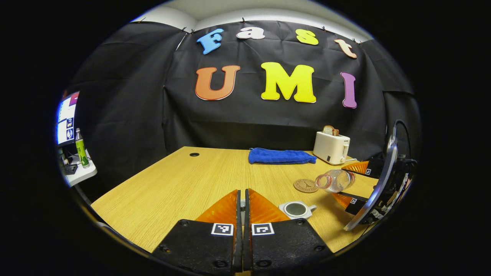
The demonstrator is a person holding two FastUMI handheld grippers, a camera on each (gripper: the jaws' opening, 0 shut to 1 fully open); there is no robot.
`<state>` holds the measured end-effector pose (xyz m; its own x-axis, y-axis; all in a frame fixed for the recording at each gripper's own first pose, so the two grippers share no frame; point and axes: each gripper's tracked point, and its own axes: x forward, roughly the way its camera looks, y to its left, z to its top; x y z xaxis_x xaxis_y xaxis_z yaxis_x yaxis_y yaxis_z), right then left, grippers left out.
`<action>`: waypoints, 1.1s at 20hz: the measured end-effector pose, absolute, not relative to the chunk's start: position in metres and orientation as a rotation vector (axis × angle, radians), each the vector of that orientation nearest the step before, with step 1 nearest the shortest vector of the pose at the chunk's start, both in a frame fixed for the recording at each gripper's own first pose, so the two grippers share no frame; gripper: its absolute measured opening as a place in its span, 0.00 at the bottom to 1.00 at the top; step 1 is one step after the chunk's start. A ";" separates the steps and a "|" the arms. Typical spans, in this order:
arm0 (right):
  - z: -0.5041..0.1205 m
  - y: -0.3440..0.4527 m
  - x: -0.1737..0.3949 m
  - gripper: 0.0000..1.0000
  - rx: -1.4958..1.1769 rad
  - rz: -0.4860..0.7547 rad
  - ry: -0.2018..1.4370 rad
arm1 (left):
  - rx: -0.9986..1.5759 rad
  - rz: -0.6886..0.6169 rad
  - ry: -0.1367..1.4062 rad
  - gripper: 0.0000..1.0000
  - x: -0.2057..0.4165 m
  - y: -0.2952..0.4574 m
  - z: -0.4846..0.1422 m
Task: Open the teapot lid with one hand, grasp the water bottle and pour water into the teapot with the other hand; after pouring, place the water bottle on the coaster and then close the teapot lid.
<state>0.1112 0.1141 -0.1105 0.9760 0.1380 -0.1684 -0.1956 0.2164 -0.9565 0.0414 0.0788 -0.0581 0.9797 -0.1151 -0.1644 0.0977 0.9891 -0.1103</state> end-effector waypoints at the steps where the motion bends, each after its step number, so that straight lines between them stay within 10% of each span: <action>1: -0.110 0.116 0.111 0.71 -1.382 0.222 0.028 | -0.102 -0.100 0.173 0.04 0.041 0.082 -0.058; 22: -0.087 0.144 0.115 0.70 -1.811 0.194 -0.191 | -0.110 -0.107 0.168 0.04 0.036 0.090 -0.054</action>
<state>0.1149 0.1435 -0.0867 0.9722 0.2321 -0.0310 0.0274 -0.2443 -0.9693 0.0359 0.0904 -0.0539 0.9802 -0.1157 -0.1609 0.0973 0.9883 -0.1176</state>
